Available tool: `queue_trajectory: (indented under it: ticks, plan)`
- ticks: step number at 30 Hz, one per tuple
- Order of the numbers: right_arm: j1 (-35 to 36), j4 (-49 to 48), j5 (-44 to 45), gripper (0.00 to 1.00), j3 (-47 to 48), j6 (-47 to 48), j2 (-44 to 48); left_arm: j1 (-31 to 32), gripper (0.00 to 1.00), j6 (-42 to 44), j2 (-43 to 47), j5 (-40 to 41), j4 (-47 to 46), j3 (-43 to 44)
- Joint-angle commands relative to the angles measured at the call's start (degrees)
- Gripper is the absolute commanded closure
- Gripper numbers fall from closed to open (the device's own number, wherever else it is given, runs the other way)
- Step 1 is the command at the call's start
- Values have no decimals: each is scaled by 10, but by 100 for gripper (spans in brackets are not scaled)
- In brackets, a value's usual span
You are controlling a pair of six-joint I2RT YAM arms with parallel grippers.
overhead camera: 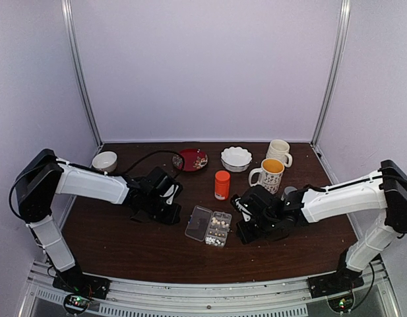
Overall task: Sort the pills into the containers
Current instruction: Close the lid of the pill container.
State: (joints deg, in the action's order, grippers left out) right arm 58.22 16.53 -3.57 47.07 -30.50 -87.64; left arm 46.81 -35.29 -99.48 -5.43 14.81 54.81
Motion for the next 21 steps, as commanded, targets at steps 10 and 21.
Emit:
queue_trajectory:
  ticks: [10, 21]
  plan:
    - [-6, -81, -29, 100, 6, -40, -89, -3, 100, -19, -36, -125, -65, 5]
    - [-39, -187, -111, 100, -39, -61, -95, 20, 100, -21, -34, -226, -91, 70]
